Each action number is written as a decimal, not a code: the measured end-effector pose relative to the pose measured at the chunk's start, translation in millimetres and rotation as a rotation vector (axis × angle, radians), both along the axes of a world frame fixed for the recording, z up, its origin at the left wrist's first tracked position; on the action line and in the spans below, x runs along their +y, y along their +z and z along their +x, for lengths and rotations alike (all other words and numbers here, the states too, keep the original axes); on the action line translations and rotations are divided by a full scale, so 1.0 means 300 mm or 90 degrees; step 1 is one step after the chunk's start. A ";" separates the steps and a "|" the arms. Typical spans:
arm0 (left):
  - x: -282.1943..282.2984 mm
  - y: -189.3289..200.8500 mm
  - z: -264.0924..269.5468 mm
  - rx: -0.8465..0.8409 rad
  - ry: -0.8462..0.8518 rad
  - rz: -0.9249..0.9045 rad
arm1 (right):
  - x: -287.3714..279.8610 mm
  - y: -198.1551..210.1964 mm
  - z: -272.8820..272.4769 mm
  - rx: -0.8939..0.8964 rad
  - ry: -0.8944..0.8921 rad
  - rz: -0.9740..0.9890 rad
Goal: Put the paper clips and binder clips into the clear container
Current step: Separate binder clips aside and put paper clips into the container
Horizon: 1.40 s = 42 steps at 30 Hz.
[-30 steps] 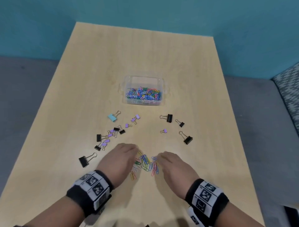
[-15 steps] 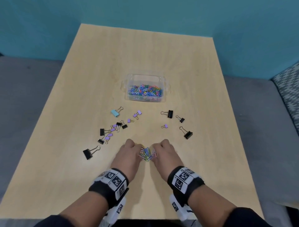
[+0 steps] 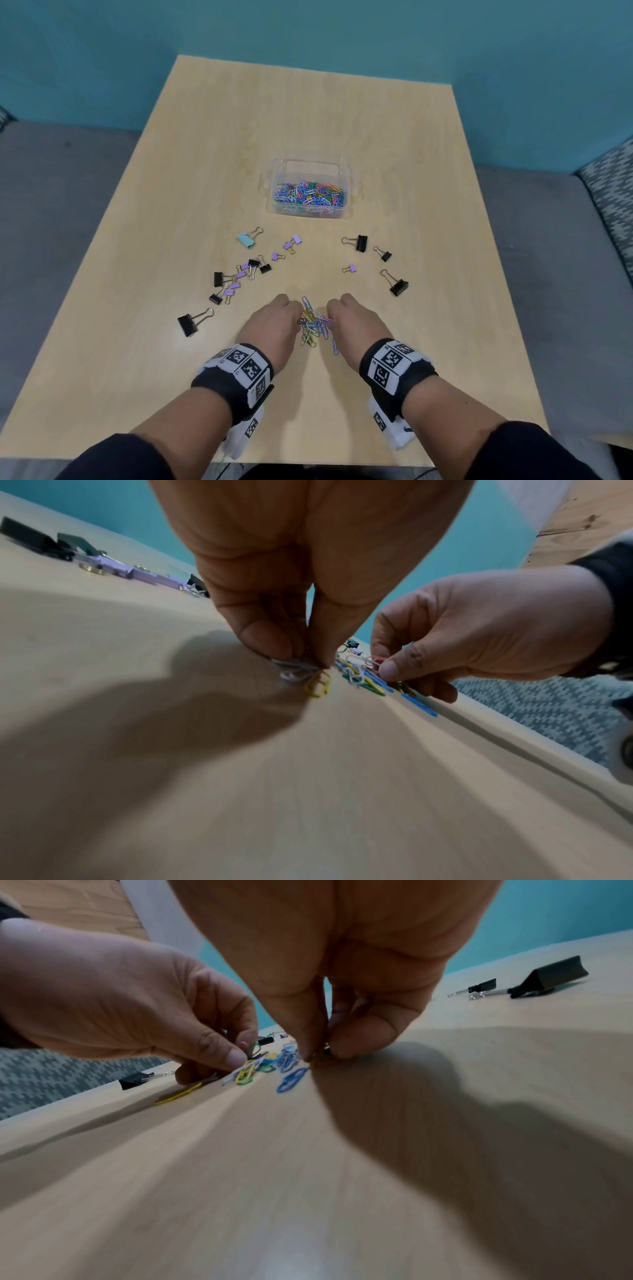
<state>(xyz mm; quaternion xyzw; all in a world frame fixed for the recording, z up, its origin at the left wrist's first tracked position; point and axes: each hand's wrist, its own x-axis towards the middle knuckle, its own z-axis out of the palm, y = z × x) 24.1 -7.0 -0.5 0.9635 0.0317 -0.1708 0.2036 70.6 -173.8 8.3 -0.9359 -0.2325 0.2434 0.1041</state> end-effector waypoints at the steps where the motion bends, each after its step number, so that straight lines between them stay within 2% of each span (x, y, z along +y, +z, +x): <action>1: 0.003 -0.002 0.001 0.006 0.003 -0.007 | -0.004 -0.004 0.004 0.004 -0.005 -0.005; 7: 0.032 -0.011 -0.004 0.045 0.034 -0.046 | -0.038 -0.011 0.021 0.081 -0.059 0.038; 13: 0.070 0.032 -0.004 0.097 0.144 -0.183 | -0.090 -0.012 0.044 0.257 -0.289 0.230; 16: 0.091 0.082 0.084 0.063 0.230 -0.278 | -0.070 0.021 0.122 0.251 -0.340 0.300; 18: 0.103 0.117 0.173 0.019 0.213 -0.268 | -0.033 0.072 0.195 0.177 -0.297 0.304; 20: 0.089 0.136 0.209 0.024 0.092 -0.187 | 0.003 0.115 0.220 0.106 -0.149 0.204; 22: 0.053 0.121 0.155 0.036 -0.017 -0.132 | 0.014 0.126 0.172 0.096 -0.011 0.110; 24: 0.031 0.083 0.046 0.036 -0.070 -0.088 | 0.002 0.111 0.087 0.105 0.036 0.056; 28: 0.029 -0.005 -0.102 -0.004 -0.012 -0.071 | -0.017 0.063 -0.018 0.107 -0.017 0.023; 31: 0.014 -0.022 -0.132 0.011 0.026 -0.091 | -0.008 0.036 -0.055 0.110 -0.020 0.024; 37: -0.019 -0.038 -0.051 -0.009 0.044 -0.076 | 0.034 -0.010 -0.052 0.035 0.004 0.030; 42: -0.025 -0.025 0.019 -0.012 0.014 -0.056 | 0.038 -0.010 -0.012 0.035 0.018 0.046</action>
